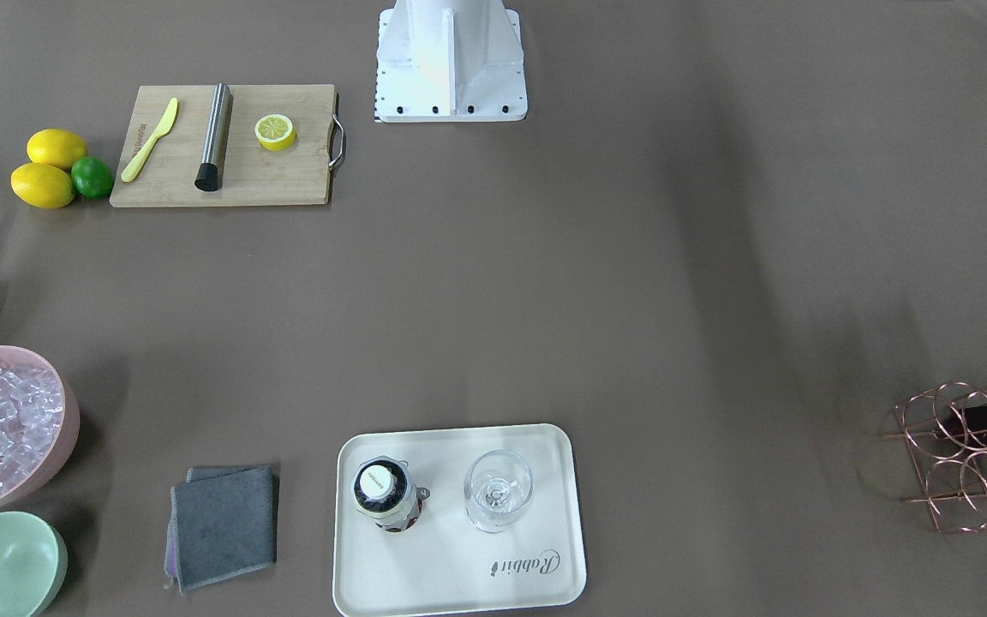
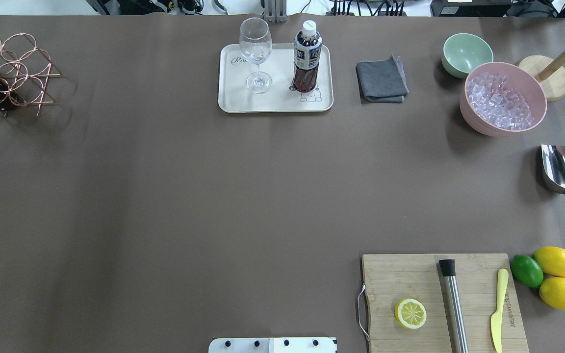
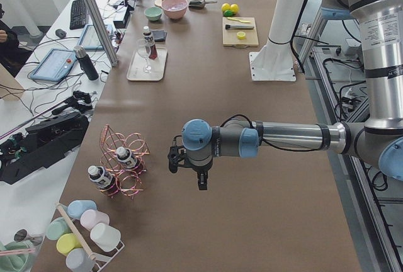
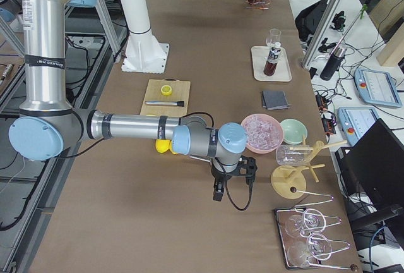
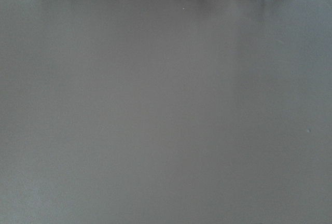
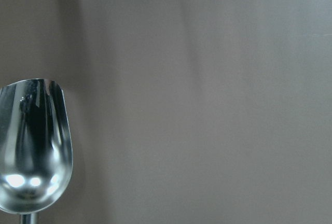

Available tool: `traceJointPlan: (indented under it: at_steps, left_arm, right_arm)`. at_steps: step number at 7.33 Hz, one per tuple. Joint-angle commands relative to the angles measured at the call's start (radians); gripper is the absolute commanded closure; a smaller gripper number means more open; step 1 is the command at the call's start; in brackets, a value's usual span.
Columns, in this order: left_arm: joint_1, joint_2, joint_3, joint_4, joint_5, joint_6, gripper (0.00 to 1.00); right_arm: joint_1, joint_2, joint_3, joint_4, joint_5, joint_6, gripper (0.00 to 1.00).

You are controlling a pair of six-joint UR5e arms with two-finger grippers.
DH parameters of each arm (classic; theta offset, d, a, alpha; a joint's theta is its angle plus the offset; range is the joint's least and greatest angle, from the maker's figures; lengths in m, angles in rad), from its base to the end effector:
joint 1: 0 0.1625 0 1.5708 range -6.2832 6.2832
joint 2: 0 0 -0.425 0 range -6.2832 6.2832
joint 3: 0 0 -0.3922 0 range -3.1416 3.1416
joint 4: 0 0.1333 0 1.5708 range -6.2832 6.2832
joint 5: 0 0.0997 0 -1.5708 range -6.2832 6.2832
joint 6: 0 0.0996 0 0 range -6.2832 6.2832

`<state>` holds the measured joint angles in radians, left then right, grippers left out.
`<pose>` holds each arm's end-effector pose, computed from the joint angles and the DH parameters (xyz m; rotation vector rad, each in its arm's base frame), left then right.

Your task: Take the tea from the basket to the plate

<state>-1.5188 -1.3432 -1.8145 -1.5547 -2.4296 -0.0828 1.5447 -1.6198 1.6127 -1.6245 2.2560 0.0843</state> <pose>-0.0372 -0.3984 0.6353 -0.0578 0.8569 -0.0289 0.0581 -0.4679 0.6728 -0.0961 -0.6809 0.0767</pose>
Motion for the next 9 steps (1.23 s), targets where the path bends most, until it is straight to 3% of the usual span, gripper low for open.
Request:
traceJointPlan:
  at_steps: [1,2,9]
  left_arm:
    - [-0.008,0.028,-0.019,0.080,0.000,0.064,0.09]
    - [-0.012,0.051,-0.025,0.070,0.004,0.087,0.04]
    - [-0.021,0.052,-0.023,0.018,0.010,0.084,0.03]
  right_arm:
    - [0.000,0.001,0.001,0.000,0.000,0.000,0.00]
    - [0.000,0.001,0.001,0.000,0.000,0.000,0.00]
    - [0.000,0.001,-0.004,0.000,0.000,0.000,0.00]
